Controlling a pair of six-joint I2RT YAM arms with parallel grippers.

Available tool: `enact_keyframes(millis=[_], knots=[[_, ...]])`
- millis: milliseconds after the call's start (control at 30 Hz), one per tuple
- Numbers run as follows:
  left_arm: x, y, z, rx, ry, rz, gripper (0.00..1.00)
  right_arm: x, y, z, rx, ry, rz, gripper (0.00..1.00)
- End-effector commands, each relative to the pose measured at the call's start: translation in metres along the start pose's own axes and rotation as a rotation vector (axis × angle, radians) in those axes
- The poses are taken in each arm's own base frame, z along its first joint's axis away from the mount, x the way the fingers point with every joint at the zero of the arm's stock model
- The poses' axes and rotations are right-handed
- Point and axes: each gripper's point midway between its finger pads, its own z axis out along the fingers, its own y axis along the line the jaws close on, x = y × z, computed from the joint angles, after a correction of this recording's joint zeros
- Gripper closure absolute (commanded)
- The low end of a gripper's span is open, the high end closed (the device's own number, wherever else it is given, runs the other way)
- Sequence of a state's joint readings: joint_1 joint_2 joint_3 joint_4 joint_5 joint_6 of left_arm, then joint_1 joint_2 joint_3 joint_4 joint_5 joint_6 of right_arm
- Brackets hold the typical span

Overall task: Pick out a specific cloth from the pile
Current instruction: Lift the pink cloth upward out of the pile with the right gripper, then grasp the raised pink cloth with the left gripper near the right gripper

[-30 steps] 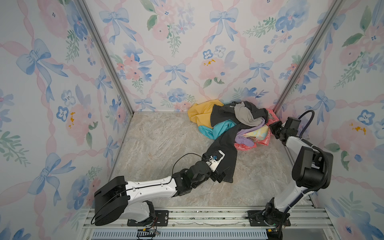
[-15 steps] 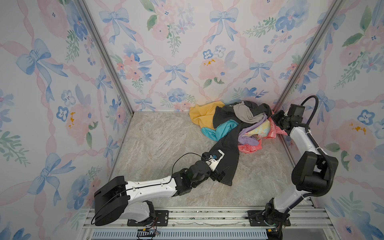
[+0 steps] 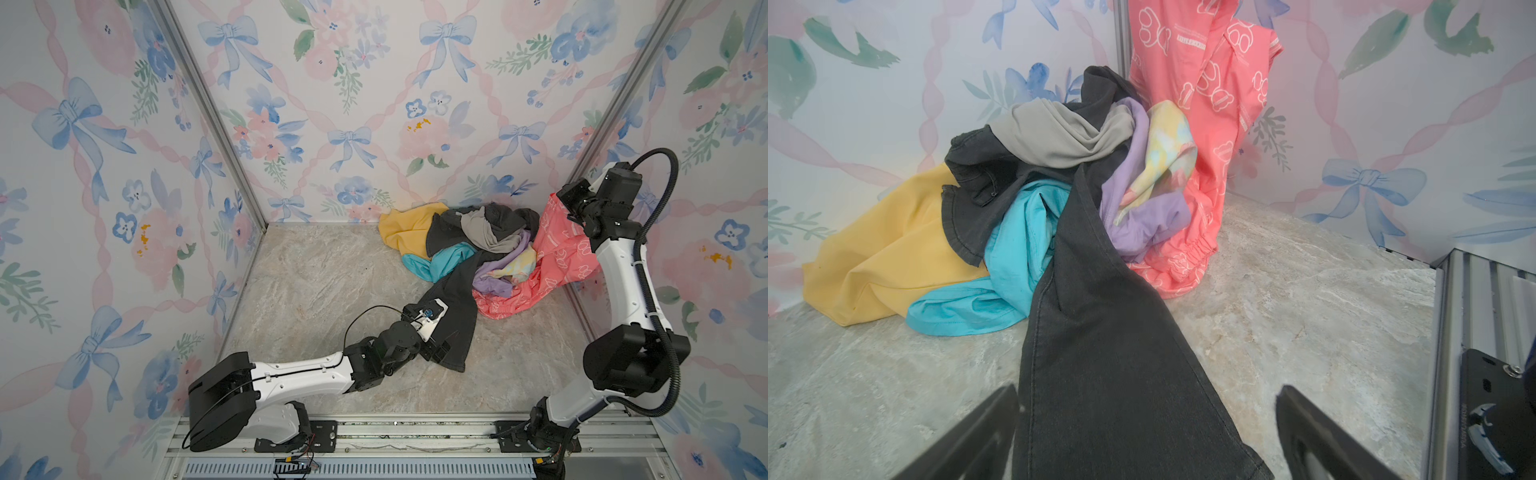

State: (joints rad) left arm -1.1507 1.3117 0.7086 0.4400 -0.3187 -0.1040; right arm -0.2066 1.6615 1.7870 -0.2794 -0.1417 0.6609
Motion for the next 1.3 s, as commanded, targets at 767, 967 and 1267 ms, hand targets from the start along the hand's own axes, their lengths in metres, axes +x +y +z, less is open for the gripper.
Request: enact_keyframes(millis=[767, 967, 1267], knots=[[-0.046, 0.056, 0.005, -0.181, -0.101, -0.093, 0.02, -0.109, 0.238, -0.185, -0.633, -0.262, -0.187, 1.00], [-0.096, 0.066, 0.001, -0.232, -0.206, -0.071, 0.02, -0.065, 0.265, -0.196, -0.693, -0.162, -0.261, 1.00], [-0.162, 0.092, -0.024, -0.192, -0.393, -0.063, 0.02, 0.012, 0.277, -0.194, -0.733, -0.016, -0.370, 1.00]])
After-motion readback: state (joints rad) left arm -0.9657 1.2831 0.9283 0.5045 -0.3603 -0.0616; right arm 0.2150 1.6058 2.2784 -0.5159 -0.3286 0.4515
